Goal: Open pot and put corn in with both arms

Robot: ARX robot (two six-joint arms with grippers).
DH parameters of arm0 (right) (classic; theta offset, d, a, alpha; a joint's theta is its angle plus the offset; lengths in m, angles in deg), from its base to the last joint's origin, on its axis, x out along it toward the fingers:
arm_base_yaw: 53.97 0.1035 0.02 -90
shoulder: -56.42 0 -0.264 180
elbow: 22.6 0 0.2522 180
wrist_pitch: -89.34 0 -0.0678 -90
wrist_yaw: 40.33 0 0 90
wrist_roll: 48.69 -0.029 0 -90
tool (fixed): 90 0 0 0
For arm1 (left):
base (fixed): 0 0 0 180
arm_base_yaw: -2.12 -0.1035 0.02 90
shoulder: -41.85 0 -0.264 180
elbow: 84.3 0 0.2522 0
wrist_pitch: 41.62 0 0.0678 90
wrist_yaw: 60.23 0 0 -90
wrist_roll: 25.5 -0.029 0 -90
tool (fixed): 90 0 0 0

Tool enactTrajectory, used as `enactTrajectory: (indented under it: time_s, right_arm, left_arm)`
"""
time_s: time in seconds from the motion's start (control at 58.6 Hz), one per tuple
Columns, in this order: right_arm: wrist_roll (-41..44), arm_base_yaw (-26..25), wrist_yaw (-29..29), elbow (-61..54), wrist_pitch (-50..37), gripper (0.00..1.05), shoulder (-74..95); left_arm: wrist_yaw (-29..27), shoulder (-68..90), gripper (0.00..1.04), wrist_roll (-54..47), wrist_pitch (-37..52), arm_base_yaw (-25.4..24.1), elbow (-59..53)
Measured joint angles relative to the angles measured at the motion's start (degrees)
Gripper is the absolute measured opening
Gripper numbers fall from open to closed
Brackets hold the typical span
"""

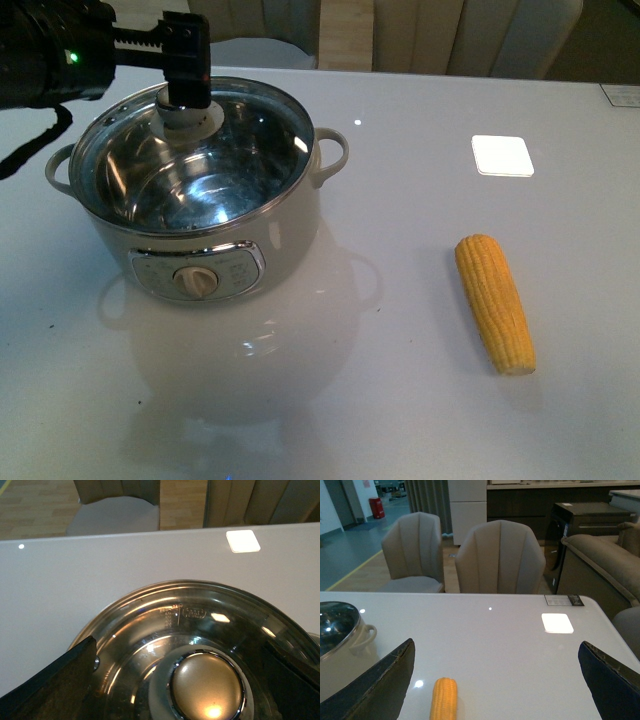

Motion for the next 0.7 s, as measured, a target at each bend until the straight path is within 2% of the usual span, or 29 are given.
enactTrajectory:
  time_s: [0.699]
  right_arm:
    - [0.0,0.0,0.0,0.0,0.0,0.96,0.0]
  left_arm:
    - [2.05,8.0,0.98,5.22,-10.01,0.46,10.29]
